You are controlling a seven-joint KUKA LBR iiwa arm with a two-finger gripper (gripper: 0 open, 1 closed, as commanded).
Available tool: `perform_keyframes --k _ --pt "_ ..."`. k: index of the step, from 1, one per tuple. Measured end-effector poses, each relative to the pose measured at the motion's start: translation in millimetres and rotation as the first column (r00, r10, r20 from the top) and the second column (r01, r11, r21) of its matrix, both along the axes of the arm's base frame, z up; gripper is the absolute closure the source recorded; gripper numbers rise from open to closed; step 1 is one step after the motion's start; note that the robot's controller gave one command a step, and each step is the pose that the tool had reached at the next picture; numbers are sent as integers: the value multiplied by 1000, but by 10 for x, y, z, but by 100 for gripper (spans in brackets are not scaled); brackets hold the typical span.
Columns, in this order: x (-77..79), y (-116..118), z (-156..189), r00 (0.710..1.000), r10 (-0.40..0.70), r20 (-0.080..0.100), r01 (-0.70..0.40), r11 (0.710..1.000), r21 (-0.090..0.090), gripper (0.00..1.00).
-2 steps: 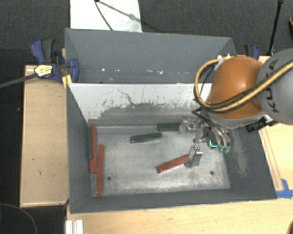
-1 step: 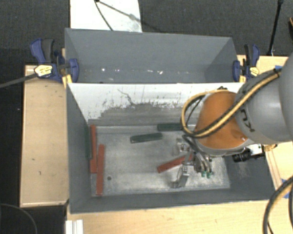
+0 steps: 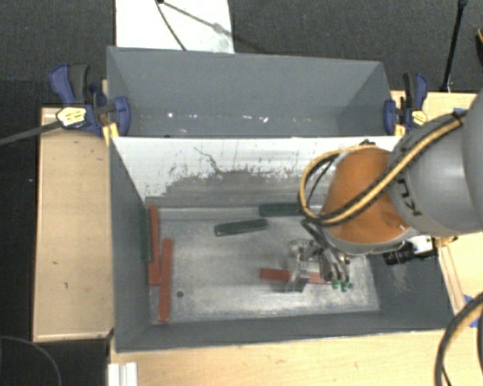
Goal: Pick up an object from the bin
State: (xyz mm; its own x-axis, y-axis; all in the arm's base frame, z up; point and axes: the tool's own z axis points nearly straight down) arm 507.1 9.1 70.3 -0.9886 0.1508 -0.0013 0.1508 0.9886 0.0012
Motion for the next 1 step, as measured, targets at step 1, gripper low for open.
perform_keyframes --k 1 --pt "-19 81 1624 998 -57 9 57 998 1 100"
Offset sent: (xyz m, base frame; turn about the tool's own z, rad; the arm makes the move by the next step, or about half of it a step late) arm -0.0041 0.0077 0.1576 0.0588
